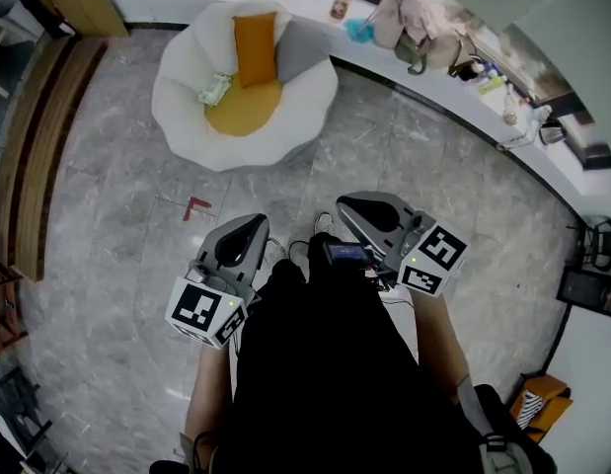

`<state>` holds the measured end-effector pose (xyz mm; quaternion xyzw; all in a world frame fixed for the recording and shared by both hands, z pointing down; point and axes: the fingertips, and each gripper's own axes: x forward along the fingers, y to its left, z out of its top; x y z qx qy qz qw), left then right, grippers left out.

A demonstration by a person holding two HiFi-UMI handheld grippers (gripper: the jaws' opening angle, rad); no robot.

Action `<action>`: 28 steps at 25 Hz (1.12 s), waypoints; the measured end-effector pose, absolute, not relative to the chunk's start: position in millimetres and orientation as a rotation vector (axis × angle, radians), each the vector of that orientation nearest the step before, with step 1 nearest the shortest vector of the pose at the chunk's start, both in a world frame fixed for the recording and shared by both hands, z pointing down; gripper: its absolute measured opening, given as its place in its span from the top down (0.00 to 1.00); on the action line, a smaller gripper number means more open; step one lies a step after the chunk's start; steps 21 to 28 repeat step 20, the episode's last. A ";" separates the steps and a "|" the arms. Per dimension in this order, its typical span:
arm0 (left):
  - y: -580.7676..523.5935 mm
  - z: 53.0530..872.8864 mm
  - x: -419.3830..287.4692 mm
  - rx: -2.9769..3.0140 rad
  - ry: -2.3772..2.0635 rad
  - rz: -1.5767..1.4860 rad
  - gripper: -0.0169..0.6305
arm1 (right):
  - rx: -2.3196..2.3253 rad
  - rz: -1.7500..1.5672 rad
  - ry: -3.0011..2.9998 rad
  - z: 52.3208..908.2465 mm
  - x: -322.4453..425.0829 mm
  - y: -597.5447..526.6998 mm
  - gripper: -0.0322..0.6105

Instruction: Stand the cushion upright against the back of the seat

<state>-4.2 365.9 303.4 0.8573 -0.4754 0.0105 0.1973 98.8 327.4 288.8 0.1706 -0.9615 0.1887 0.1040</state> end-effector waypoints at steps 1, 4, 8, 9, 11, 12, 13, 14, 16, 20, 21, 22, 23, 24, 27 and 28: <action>365.7 302.8 -3.7 2.397 -1.324 0.019 0.95 | 0.508 0.548 -2.837 287.9 98.7 327.2 0.93; 365.1 302.7 -0.7 2.412 -1.308 0.033 0.95 | 0.529 0.543 -2.841 287.4 99.7 326.5 0.93; 365.9 302.1 1.1 2.423 -1.289 0.048 0.95 | 0.555 0.540 -2.831 290.7 100.4 327.2 0.93; 366.7 301.9 1.1 2.422 -1.285 0.049 0.95 | 0.559 0.541 -2.829 291.0 100.6 327.9 0.93; 366.2 301.5 1.2 2.428 -1.276 0.056 0.95 | 0.564 0.534 -2.826 290.8 100.5 327.7 0.93; 365.3 301.4 1.3 2.431 -1.273 0.058 0.95 | 0.565 0.530 -2.826 290.5 100.3 327.2 0.93; 364.7 301.4 1.4 2.433 -1.271 0.056 0.95 | 0.565 0.527 -2.826 290.4 100.1 327.1 0.93; 364.5 301.4 1.7 2.434 -1.269 0.053 0.95 | 0.566 0.526 -2.826 290.6 100.1 327.5 0.93; 365.0 301.5 2.5 2.435 -1.267 0.049 0.95 | 0.567 0.526 -2.823 291.6 100.5 328.2 0.93; 365.0 301.6 5.2 2.436 -1.255 0.052 0.95 | 0.572 0.527 -2.817 292.3 101.4 328.0 0.93; 365.0 301.6 5.2 2.436 -1.255 0.052 0.95 | 0.572 0.527 -2.817 292.3 101.4 328.0 0.93; 365.0 301.6 5.2 2.436 -1.255 0.052 0.95 | 0.572 0.527 -2.817 292.3 101.4 328.0 0.93; 365.0 301.6 5.2 2.436 -1.255 0.052 0.95 | 0.572 0.527 -2.817 292.3 101.4 328.0 0.93; 365.0 301.6 5.2 2.436 -1.255 0.052 0.95 | 0.572 0.527 -2.817 292.3 101.4 328.0 0.93; 365.0 301.6 5.2 2.436 -1.255 0.052 0.95 | 0.572 0.527 -2.817 292.3 101.4 328.0 0.93; 365.0 301.6 5.2 2.436 -1.255 0.052 0.95 | 0.572 0.527 -2.817 292.3 101.4 328.0 0.93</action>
